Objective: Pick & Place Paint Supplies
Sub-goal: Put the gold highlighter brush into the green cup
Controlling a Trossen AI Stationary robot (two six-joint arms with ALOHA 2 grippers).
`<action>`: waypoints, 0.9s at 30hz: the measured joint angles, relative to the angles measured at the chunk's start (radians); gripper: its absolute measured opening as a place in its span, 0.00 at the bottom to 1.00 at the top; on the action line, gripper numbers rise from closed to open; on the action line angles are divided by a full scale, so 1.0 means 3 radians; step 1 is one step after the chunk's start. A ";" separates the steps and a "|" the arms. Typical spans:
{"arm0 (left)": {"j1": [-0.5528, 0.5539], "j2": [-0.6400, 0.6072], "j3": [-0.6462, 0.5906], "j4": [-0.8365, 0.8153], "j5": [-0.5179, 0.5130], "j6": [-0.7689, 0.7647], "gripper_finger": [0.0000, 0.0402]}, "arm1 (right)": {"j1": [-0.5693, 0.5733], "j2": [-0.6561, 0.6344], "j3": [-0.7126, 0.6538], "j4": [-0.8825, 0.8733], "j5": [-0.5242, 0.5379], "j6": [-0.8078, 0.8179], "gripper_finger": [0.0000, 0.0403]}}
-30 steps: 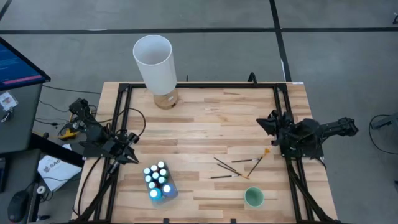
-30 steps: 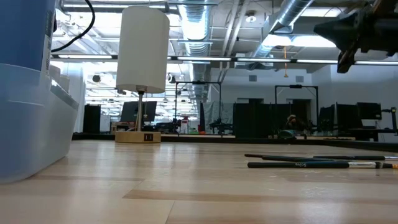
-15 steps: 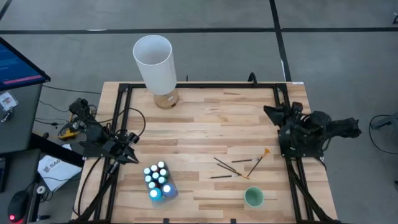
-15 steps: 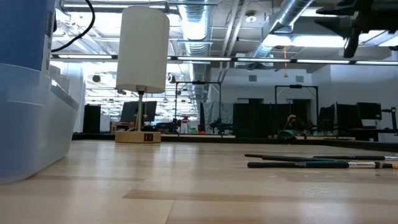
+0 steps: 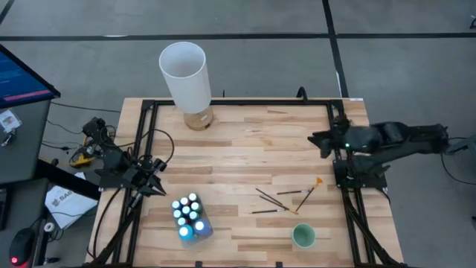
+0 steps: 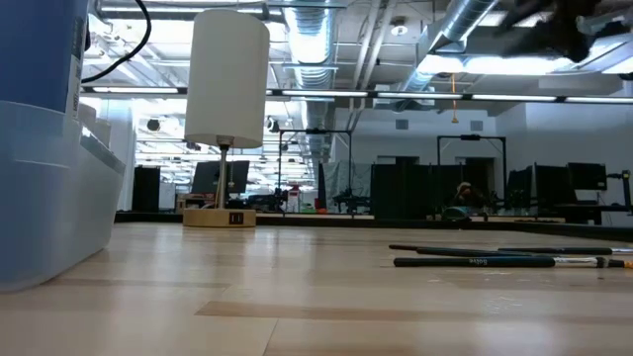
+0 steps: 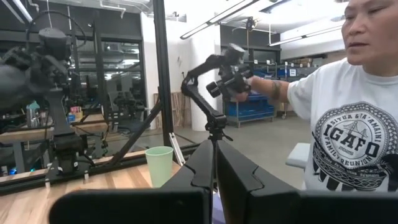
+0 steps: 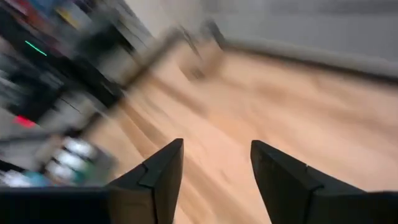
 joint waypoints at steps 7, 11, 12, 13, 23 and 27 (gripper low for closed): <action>0.0000 0.0000 0.0000 0.0015 0.0000 0.0000 0.02 | -0.0059 0.0878 0.0483 -0.1542 -0.0865 0.1682 0.41; 0.0000 0.0000 0.0000 0.0018 0.0000 0.0000 0.02 | -0.0052 0.1326 0.0454 -0.1860 -0.1369 0.2522 0.43; 0.0000 0.0000 0.0000 0.0018 0.0000 0.0000 0.02 | -0.0052 0.1431 0.0438 -0.1919 -0.1469 0.2717 0.45; 0.0000 0.0000 0.0000 0.0019 0.0000 0.0000 0.02 | -0.0052 0.1547 0.0421 -0.1972 -0.1572 0.2886 0.46; 0.0000 0.0003 0.0000 0.0041 0.0000 0.0000 0.02 | 0.0013 0.2458 0.0396 -0.1716 -0.2169 0.2981 0.59; 0.0000 0.0003 0.0000 0.0041 0.0000 0.0000 0.02 | 0.0093 0.2683 0.0396 -0.1710 -0.2298 0.3046 0.57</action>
